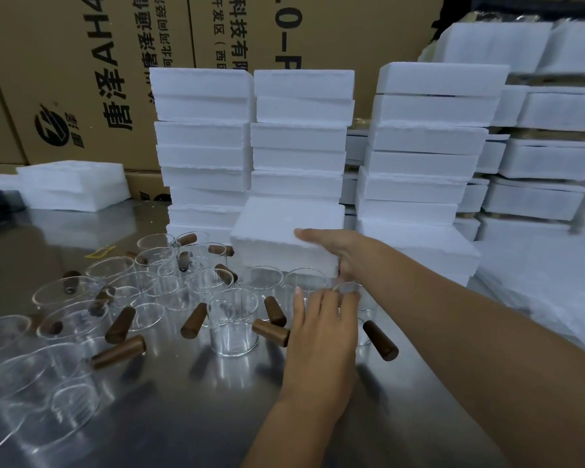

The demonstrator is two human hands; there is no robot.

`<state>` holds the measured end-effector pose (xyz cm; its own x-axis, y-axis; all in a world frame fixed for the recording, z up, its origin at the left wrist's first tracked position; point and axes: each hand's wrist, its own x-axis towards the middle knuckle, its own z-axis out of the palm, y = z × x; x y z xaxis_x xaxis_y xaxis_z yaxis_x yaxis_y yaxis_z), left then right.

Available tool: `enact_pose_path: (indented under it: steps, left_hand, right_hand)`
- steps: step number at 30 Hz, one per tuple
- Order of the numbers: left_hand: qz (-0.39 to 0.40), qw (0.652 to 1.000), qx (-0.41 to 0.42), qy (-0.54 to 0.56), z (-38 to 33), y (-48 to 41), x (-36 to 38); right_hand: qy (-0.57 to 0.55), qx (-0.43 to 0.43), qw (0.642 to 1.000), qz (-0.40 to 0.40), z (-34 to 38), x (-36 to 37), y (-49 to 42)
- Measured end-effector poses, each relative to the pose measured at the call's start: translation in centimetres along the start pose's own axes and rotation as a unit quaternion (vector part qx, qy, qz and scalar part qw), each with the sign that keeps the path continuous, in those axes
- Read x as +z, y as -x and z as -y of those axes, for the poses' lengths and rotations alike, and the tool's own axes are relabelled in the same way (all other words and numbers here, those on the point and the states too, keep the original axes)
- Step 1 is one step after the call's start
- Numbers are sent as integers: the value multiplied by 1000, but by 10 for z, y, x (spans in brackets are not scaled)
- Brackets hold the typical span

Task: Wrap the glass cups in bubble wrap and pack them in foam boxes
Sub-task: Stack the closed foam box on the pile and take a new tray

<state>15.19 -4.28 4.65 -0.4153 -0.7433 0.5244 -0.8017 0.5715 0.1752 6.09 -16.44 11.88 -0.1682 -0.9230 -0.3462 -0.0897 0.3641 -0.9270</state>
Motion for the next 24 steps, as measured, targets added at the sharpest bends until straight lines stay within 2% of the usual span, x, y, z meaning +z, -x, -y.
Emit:
enact_pose_path:
  steps: [9,14,20,24]
  left_hand:
    - [-66,997,33,10,1,4,-9]
    - [-121,991,37,44,-7,10,-15]
    - [-187,968,21,168,-27,12,-30]
    - [-196,952,118,205,-52,18,-40]
  right_hand:
    - [-135,-88,987,2,35,-35,79]
    - [-123,-132,983,17,19,-99,143]
    - [-150,-48,986,-61,-60,-185,192]
    - [-153,12,987,-56,-105,-213,214]
